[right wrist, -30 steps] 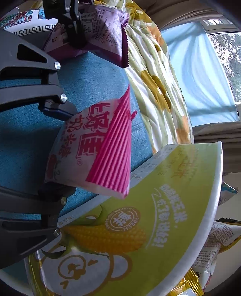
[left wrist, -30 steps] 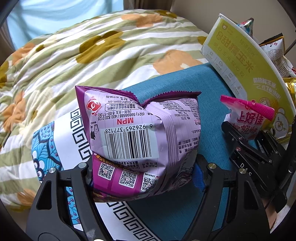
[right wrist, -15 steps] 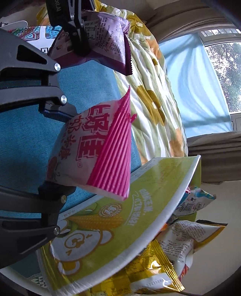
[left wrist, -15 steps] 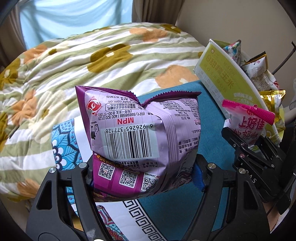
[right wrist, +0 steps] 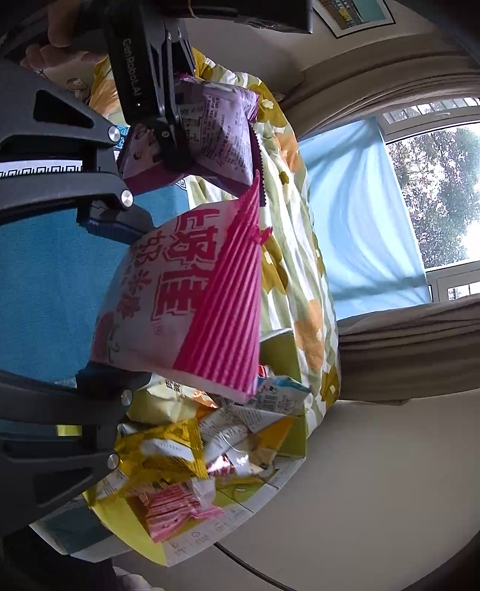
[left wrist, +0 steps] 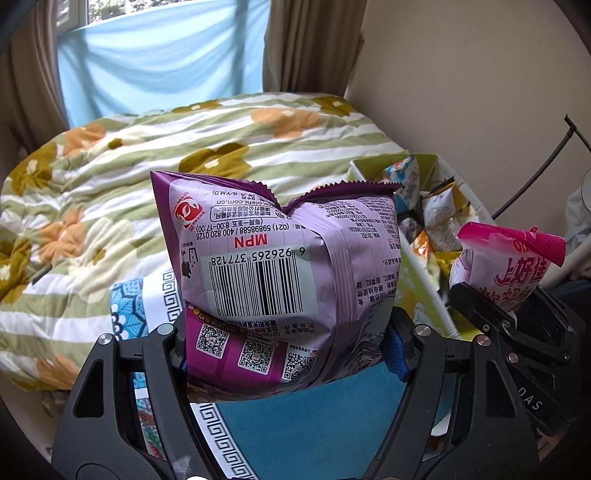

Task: Organize snacks
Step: 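Carry both bags into the cardboard box and open both tools to drop them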

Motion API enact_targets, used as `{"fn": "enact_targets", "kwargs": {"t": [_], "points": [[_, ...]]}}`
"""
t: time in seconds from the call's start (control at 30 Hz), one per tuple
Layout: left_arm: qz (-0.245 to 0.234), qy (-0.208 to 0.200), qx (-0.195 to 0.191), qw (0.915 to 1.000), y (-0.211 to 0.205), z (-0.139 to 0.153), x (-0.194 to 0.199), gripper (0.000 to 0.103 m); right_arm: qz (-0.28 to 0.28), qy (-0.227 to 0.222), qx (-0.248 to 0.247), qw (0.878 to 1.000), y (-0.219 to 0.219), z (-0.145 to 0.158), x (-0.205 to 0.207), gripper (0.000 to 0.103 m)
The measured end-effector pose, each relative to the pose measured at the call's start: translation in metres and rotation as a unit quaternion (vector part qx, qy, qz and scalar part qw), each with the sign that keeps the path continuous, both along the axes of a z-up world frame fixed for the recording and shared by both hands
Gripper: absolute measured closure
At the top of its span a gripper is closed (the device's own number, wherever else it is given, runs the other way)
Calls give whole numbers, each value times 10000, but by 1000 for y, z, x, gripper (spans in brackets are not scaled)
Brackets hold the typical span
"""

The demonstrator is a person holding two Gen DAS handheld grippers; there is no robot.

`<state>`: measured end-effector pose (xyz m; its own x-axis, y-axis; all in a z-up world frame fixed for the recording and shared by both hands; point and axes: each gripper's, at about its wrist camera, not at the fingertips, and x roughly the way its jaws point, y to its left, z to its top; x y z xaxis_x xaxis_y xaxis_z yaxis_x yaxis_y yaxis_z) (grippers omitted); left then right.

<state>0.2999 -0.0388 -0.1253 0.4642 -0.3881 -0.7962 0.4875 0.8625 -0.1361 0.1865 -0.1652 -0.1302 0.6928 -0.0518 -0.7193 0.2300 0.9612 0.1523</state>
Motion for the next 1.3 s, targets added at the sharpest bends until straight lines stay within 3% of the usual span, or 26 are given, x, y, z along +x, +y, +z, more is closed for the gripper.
{"fn": "enact_targets", "kwargs": {"t": [0.37,0.7,0.87,0.93,1.0,1.3], "points": [[187,-386,-304,9986,-158,50,-25,30,553,-149,-159,9982,-133,33,-26,55],[82,-1,-233,9997,-275,37,-9,30,935,192,-54,9954,-222,14,-21,55],[-10,298,-96,9995,-310,18,16,27,844,392,156,9955,-252,-1,-20,55],[-47,444,-52,9990,-320,9,24,21,790,482,208,9955,-259,-7,-20,55],[-94,463,-14,9989,-329,4,29,7,744,550,242,9954,-263,-14,-19,55],[14,473,177,9987,-314,-3,30,7,714,731,346,9942,-270,-24,-16,55]]}}
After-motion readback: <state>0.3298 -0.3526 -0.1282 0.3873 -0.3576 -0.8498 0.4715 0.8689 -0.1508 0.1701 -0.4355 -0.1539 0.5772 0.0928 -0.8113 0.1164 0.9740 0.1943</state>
